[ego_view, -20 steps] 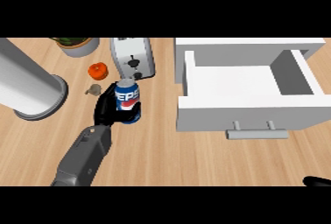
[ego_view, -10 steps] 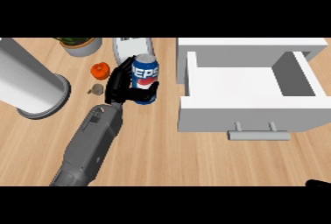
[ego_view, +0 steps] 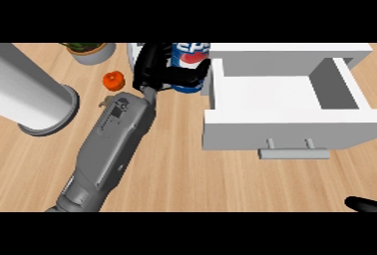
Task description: Pick up the can, place it into the drawer and close the drawer
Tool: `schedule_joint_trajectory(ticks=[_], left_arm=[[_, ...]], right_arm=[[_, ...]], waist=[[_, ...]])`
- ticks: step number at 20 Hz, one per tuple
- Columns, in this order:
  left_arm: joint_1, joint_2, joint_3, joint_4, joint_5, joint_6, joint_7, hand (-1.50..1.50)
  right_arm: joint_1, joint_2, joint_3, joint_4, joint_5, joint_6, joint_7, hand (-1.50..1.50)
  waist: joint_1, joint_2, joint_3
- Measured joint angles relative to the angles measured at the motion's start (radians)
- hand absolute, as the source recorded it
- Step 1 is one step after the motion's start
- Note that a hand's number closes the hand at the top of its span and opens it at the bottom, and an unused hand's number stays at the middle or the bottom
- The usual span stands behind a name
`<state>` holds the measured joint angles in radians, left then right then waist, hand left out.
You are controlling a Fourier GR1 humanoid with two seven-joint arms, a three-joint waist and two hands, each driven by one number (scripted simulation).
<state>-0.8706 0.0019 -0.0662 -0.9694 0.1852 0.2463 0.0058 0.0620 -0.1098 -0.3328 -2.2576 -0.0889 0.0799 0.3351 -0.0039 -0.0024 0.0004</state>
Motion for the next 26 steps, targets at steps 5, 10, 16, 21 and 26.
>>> schedule_joint_trajectory(ticks=[5,10,16,21,26], left_arm=[[-0.141,0.0,-0.011,-0.006,-0.019,0.052,0.122,1.5],[-0.295,0.0,-0.024,0.084,-0.002,0.109,0.177,1.5],[-0.455,-0.001,-0.038,0.227,0.036,0.146,0.204,1.5],[-0.558,-0.002,-0.077,0.361,0.094,0.173,0.181,1.5],[-0.639,-0.002,-0.132,0.461,0.153,0.21,0.169,1.5]], right_arm=[[0.007,0.013,0.018,-0.022,0.02,-0.008,0.007,-1.5],[0.013,0.018,0.013,-0.009,0.008,0.0,-0.017,-1.5],[-0.007,0.004,0.012,-0.01,0.011,-0.001,-0.005,-1.5],[-0.025,-0.006,-0.002,0.009,-0.007,0.003,-0.01,-1.5],[-0.055,-0.015,0.014,0.004,-0.012,-0.001,0.018,-1.5]], waist=[[-0.006,0.001,0.0],[-0.017,0.004,0.0],[-0.027,0.007,0.0],[-0.046,0.012,0.001],[-0.063,0.016,0.002]])
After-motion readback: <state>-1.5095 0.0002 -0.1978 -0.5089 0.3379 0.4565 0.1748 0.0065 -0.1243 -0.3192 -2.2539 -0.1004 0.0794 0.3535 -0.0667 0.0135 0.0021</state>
